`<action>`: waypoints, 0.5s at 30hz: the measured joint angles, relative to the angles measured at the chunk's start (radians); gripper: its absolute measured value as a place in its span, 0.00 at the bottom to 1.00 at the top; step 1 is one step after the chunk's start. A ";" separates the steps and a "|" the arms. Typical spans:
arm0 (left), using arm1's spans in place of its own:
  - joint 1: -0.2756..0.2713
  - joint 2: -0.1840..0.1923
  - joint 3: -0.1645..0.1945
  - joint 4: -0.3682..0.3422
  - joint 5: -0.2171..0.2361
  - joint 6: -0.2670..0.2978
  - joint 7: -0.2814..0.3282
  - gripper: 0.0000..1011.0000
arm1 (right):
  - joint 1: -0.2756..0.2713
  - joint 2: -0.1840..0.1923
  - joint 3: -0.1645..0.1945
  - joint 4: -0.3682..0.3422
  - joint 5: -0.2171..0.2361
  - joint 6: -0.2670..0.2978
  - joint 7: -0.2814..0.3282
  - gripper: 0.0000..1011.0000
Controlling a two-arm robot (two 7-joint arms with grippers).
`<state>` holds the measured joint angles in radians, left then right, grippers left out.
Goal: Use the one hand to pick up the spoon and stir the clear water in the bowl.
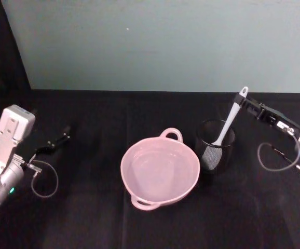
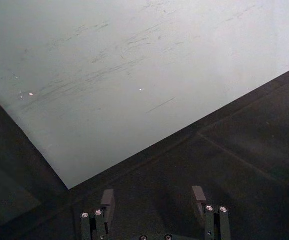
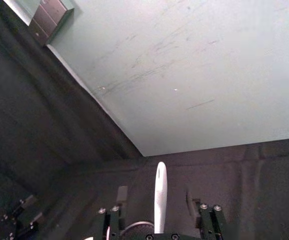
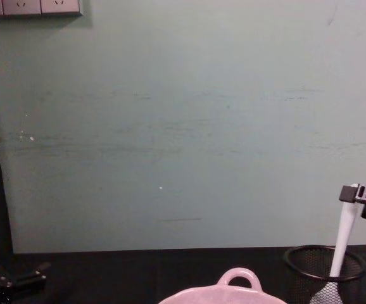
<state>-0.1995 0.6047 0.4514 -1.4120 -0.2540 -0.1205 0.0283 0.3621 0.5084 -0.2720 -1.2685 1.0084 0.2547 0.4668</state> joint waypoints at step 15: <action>0.000 0.000 0.000 0.000 0.000 0.000 0.000 0.99 | -0.159 0.187 -0.027 -0.301 -0.236 -0.075 -0.240 0.99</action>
<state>-0.1996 0.6047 0.4514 -1.4119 -0.2539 -0.1205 0.0283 0.2034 0.6958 -0.2991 -1.5694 0.7720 0.1794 0.2265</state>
